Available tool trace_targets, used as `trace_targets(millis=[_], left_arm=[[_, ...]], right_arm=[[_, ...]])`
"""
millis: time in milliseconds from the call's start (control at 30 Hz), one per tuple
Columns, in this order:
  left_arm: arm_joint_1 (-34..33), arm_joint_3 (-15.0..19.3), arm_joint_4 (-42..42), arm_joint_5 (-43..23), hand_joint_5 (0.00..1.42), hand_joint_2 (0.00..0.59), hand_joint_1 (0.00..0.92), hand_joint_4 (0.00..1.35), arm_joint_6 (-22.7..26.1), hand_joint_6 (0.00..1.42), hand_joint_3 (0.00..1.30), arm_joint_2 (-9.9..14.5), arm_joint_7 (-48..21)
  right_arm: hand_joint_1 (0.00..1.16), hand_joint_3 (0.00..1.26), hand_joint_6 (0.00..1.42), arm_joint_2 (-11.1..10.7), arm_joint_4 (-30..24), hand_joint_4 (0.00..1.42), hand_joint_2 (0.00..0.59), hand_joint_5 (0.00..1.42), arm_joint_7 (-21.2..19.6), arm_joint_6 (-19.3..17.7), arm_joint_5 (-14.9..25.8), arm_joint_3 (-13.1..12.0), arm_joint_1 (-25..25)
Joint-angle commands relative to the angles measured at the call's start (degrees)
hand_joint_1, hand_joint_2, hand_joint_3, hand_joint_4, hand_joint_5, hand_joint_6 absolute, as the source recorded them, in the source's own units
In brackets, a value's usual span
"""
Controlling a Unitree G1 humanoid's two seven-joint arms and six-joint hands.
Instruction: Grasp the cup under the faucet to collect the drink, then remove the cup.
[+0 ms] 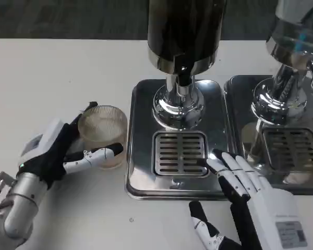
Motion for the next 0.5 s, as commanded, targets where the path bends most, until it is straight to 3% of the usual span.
trace_targets(millis=[33,133,367,500], left_arm=[[-0.3,-1.0,0.2,0.8,0.48,0.114,0.323,0.28,-0.2,0.49,0.23,-0.7,2.5],[-0.4,-1.4,0.4,0.9,0.56,0.124,0.332,0.34,0.1,0.61,0.29,-0.9,3.4],[-0.4,-1.9,0.6,0.5,0.90,0.148,0.365,0.63,0.1,1.05,0.54,-1.1,4.7],[0.0,-2.1,0.4,0.7,0.98,0.147,0.369,0.71,-0.3,1.15,0.61,-1.0,6.4]], right_arm=[[0.48,0.27,0.21,-0.1,-0.3,0.14,0.434,0.14,0.3,-0.6,0.9,0.1,0.3],[0.49,0.27,0.22,-0.2,-0.6,0.16,0.438,0.15,0.4,-0.8,1.3,0.0,0.3],[0.50,0.28,0.23,-0.5,-0.7,0.19,0.441,0.15,1.0,-1.3,2.6,-0.4,0.3],[0.50,0.28,0.23,-0.6,-0.6,0.19,0.441,0.15,1.3,-1.6,3.2,-0.6,0.2]])
